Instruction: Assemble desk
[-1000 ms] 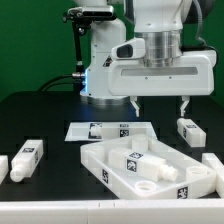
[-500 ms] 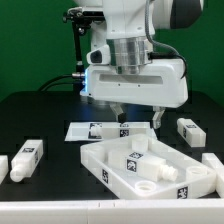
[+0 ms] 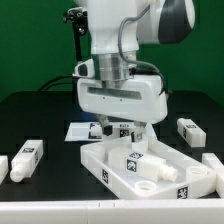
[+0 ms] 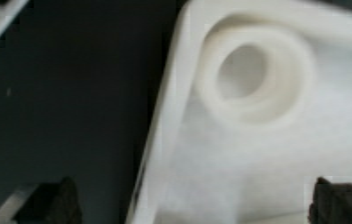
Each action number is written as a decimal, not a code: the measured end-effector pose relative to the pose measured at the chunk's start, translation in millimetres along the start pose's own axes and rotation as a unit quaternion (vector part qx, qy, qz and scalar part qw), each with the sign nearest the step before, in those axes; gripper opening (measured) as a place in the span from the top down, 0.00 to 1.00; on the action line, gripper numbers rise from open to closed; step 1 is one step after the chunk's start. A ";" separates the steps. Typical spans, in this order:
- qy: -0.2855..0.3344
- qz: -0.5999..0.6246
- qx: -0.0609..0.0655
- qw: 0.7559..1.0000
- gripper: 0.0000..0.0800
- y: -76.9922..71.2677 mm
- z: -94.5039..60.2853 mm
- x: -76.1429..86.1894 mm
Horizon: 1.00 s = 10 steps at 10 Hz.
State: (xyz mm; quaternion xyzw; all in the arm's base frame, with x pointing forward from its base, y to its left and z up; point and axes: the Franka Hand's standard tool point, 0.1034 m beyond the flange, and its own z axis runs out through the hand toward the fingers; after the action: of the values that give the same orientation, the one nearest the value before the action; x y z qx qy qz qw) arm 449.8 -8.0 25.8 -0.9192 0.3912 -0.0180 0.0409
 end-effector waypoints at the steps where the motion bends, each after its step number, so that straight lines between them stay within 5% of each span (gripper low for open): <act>1: 0.006 -0.002 -0.005 1.000 0.19 5.4 7.7 1.8; 5: 0.008 -0.007 -0.010 1.000 0.21 6.0 16.1 -4.7; 8: 0.008 -0.007 -0.010 1.000 0.82 6.0 16.2 -4.7; 10: 0.017 -0.014 -0.010 1.000 0.89 12.2 14.2 9.7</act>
Offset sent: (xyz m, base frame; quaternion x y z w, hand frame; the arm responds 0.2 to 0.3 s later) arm 0.0000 0.0000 0.0000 0.0000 0.0000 0.0000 1.0000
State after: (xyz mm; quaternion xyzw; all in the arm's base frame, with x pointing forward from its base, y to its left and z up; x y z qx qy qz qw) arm 448.7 -22.6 10.5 -0.9247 0.3787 -0.0302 0.0252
